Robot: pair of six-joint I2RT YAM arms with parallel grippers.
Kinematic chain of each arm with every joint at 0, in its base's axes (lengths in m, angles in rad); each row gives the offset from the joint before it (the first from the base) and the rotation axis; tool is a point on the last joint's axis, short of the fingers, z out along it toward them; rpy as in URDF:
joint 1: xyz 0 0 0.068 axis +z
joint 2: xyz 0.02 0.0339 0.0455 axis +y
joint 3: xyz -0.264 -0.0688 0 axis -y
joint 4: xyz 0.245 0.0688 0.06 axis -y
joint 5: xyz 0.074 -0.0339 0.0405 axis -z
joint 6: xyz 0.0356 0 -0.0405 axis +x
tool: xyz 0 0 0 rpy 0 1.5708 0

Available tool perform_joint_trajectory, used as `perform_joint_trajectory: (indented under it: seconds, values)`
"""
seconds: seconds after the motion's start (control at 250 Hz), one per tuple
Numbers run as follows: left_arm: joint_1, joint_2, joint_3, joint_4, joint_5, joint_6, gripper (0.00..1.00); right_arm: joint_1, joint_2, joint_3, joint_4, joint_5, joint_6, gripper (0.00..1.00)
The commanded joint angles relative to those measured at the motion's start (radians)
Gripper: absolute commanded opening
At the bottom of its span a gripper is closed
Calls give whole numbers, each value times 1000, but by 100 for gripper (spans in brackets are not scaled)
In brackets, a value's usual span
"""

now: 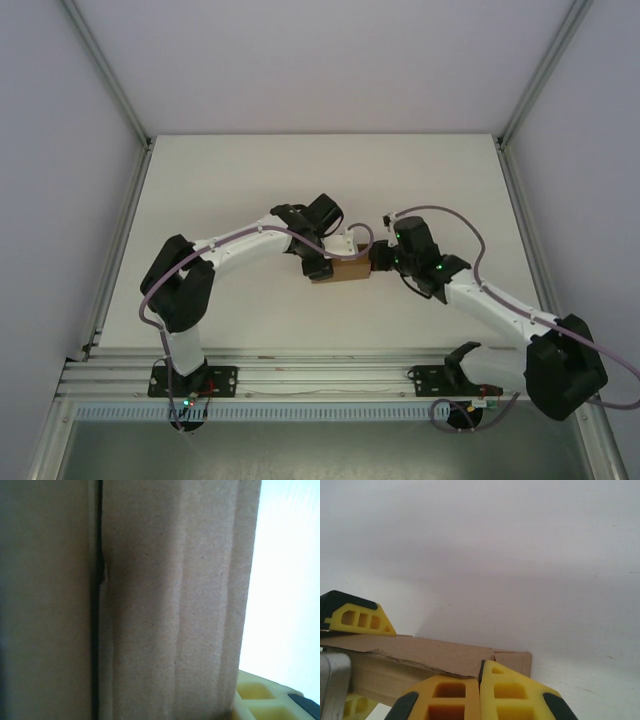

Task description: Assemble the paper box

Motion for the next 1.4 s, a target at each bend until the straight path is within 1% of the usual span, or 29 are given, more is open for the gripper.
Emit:
perform_joint_trajectory:
  seconds: [0.0,0.072,0.2,0.32,0.38,0.416,0.456,0.508,0.56,0.652,0.696,0.744,0.823,0.867,0.947,1.075,1.115,1.215,1.343,1.395]
  values:
    - [6,-13,-28,2,4,-15,49,2,-29,-81,-22,81,-79,0]
    - [8,-16,-30,-4,1,-16,49,3,-45,-81,-25,103,-119,0]
    - [10,-22,-36,-3,-1,-24,49,6,-39,-48,-58,98,-165,0]
    - [9,-32,-39,20,14,-44,49,11,-29,-82,5,92,-143,0]
    - [9,-41,-38,36,8,-65,52,16,-27,-96,33,101,-130,0]
    - [10,-50,-35,47,4,-77,57,23,-28,-101,40,103,-133,0]
    - [10,-61,-32,54,1,-91,68,36,-28,-101,42,121,-136,0]
    - [10,-81,-30,62,11,-103,70,55,-25,-100,40,143,-147,0]
    - [11,-107,-38,75,17,-117,80,72,-21,-102,39,177,-149,0]
    - [11,-154,-60,108,-3,-171,91,82,-21,-109,40,185,-143,0]
    - [11,-177,-73,120,-30,-209,93,86,-26,-108,40,195,-135,0]
    - [11,-201,-88,128,-73,-259,97,92,-29,-111,40,191,-138,0]
    - [12,-246,-128,144,-153,-339,98,110,-24,-114,40,205,-140,0]
    - [12,-271,-152,144,-189,-374,96,119,-15,-115,37,221,-138,0]
    - [14,-316,-197,137,-238,-450,90,129,3,-117,38,239,-133,0]
    - [14,-386,-283,172,-239,-525,80,140,5,-117,56,248,-111,0]
    - [14,-399,-298,179,-237,-539,78,140,5,-116,58,253,-105,0]
    - [14,-413,-309,189,-242,-555,63,143,5,-102,46,244,-99,0]
    - [14,-389,-290,186,-265,-554,53,148,5,-82,23,232,-107,0]
    - [15,-372,-279,184,-269,-553,44,150,5,-79,21,224,-110,0]
